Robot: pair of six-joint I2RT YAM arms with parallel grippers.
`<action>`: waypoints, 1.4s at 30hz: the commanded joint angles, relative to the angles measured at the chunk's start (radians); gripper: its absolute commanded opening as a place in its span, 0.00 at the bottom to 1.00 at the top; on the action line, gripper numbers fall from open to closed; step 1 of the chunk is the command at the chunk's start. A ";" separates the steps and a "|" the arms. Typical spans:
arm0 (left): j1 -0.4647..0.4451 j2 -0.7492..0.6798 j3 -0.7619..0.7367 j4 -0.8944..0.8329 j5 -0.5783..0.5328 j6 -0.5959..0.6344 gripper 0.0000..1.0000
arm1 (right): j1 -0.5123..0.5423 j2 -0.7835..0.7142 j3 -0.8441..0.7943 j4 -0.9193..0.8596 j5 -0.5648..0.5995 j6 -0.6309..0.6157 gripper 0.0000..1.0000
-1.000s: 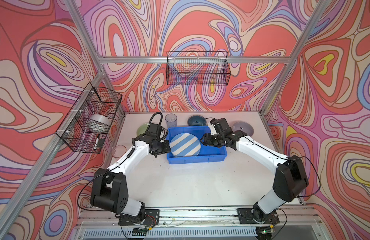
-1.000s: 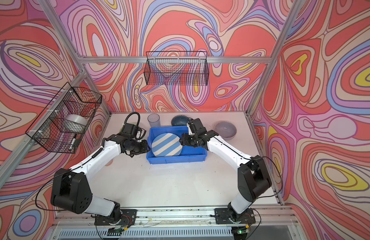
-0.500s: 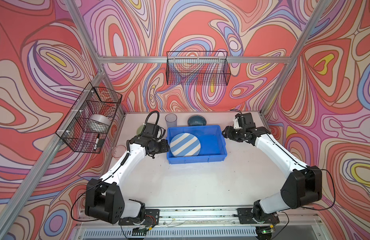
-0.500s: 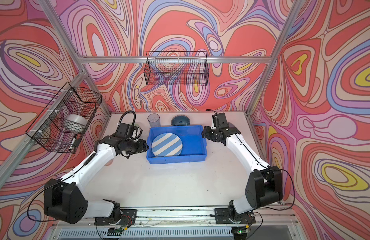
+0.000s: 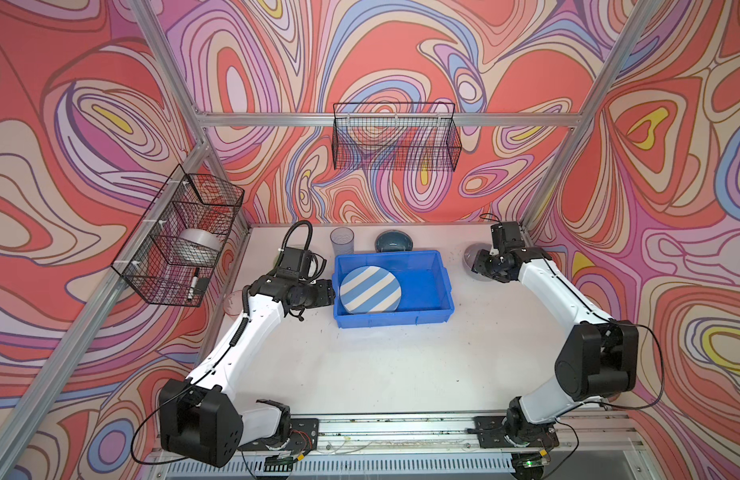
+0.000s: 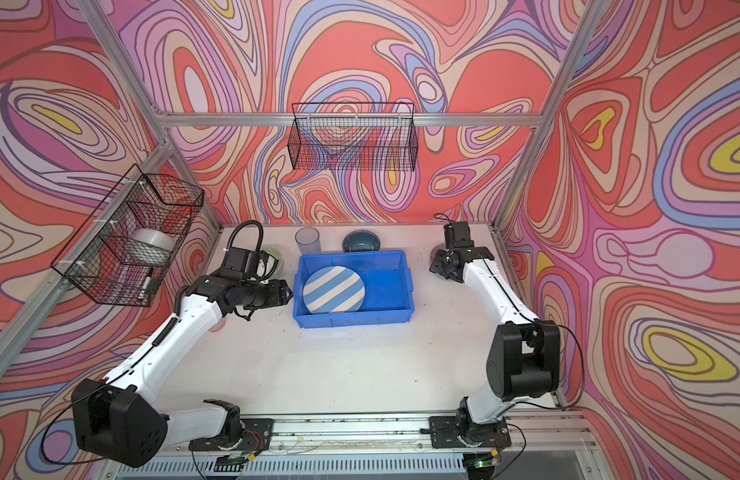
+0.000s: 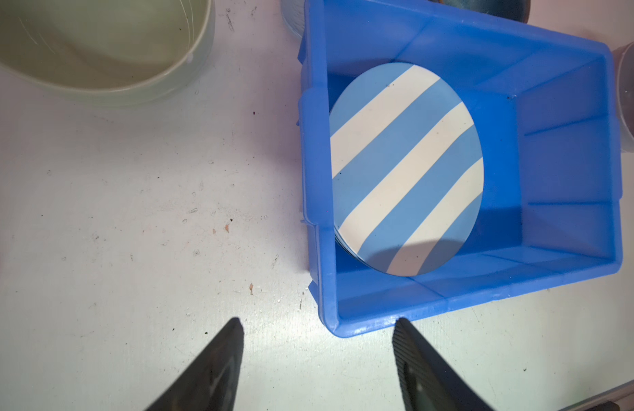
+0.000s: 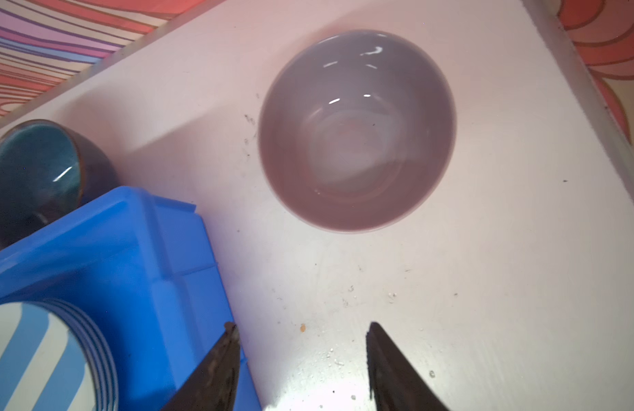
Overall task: Place the mixed dishes into the plastic bin
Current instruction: 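Move the right gripper to the grey-lavender bowl beside the bin, then pinch the grey-lavender bowl rim with the right gripper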
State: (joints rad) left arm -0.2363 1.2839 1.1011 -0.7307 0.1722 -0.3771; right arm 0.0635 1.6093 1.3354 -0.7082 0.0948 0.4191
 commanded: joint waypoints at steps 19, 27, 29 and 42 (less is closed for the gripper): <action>0.038 -0.070 -0.041 -0.064 -0.014 0.039 0.76 | -0.177 0.252 0.142 0.026 0.072 -0.018 0.57; 0.039 -0.095 -0.055 -0.068 0.007 0.043 0.77 | -0.227 0.333 0.165 0.049 0.049 -0.024 0.51; 0.040 -0.095 -0.056 -0.070 0.007 0.043 0.77 | -0.233 0.346 0.166 0.056 0.027 -0.028 0.48; 0.041 -0.091 -0.057 -0.075 0.013 0.043 0.77 | -0.260 0.430 0.242 0.002 -0.091 -0.071 0.24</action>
State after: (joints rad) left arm -0.2028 1.2053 1.0534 -0.7746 0.1829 -0.3504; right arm -0.1886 2.0075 1.5471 -0.6731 0.0418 0.3683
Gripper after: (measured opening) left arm 0.771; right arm 0.247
